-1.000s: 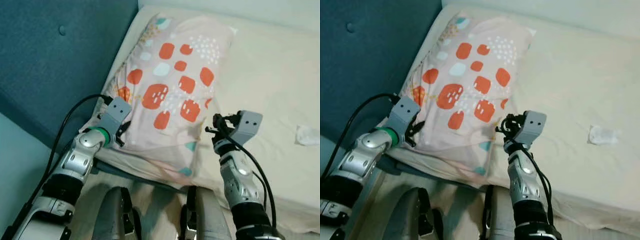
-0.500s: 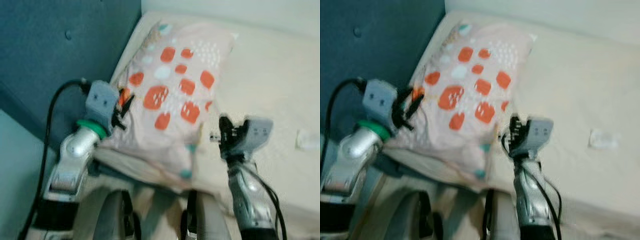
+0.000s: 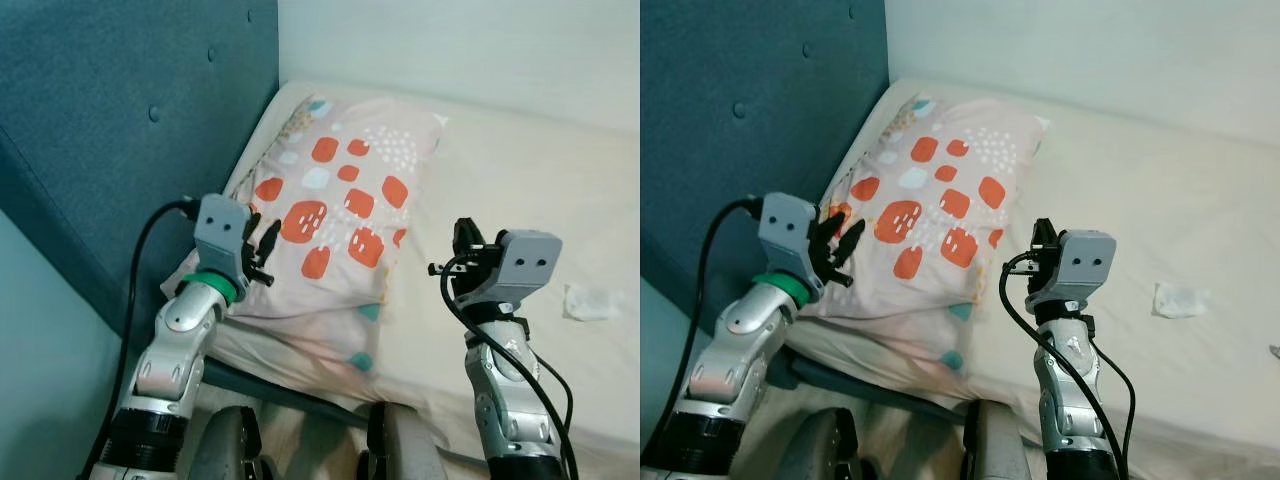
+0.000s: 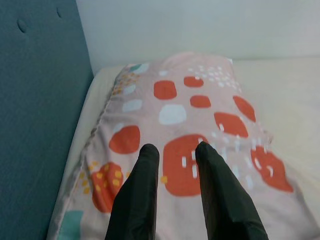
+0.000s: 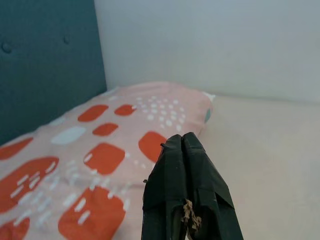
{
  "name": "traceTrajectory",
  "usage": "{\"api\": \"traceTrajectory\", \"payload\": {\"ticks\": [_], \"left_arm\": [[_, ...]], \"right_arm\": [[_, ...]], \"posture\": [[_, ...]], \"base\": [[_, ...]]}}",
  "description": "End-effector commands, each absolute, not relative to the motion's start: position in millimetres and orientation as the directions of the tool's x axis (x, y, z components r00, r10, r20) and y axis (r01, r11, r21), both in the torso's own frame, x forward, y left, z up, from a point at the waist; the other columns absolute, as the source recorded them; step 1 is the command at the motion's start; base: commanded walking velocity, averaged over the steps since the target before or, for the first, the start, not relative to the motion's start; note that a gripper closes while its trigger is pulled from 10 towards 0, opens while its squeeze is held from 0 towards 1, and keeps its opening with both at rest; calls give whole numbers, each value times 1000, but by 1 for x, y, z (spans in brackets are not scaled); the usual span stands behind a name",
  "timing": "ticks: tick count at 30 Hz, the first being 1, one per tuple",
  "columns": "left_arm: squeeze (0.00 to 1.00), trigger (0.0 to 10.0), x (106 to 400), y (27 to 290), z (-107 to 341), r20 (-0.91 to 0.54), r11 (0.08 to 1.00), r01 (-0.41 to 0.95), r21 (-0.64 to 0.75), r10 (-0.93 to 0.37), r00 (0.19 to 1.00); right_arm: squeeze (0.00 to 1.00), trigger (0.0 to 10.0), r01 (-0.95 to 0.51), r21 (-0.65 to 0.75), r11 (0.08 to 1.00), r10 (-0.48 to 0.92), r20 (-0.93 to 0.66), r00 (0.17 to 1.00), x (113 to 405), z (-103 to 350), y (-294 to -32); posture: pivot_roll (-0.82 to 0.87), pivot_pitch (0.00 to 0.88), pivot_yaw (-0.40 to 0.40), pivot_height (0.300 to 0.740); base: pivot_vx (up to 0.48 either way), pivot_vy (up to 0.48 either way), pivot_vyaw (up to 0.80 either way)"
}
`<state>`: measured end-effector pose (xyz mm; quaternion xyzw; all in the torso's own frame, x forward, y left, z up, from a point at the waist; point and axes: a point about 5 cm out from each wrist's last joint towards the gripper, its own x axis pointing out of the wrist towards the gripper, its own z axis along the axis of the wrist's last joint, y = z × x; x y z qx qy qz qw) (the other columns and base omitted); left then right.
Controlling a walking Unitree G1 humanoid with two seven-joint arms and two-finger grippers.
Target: Clean up the room
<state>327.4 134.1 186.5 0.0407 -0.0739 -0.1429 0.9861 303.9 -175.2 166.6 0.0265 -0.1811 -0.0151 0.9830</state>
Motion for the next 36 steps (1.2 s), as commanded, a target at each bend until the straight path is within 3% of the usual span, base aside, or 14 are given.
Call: {"api": "traceTrajectory", "payload": {"ticks": [1,21,36], "left_arm": [[0,10000,327,135,186,112,963,265,47,-269,957],[0,10000,337,124,183,103,967,243,70,-250,963],[0,10000,338,118,184,129,964,254,75,-262,956]], "right_arm": [[0,10000,17,60,998,-36,330,943,302,163,-175],[0,10000,29,41,999,-40,321,946,304,159,-180],[0,10000,22,59,998,-39,321,946,305,155,-173]], "posture": [[-41,14,29,655],[-49,17,26,740],[-52,23,27,740]], "base": [[0,0,0],[0,0,0],[0,0,0]]}}
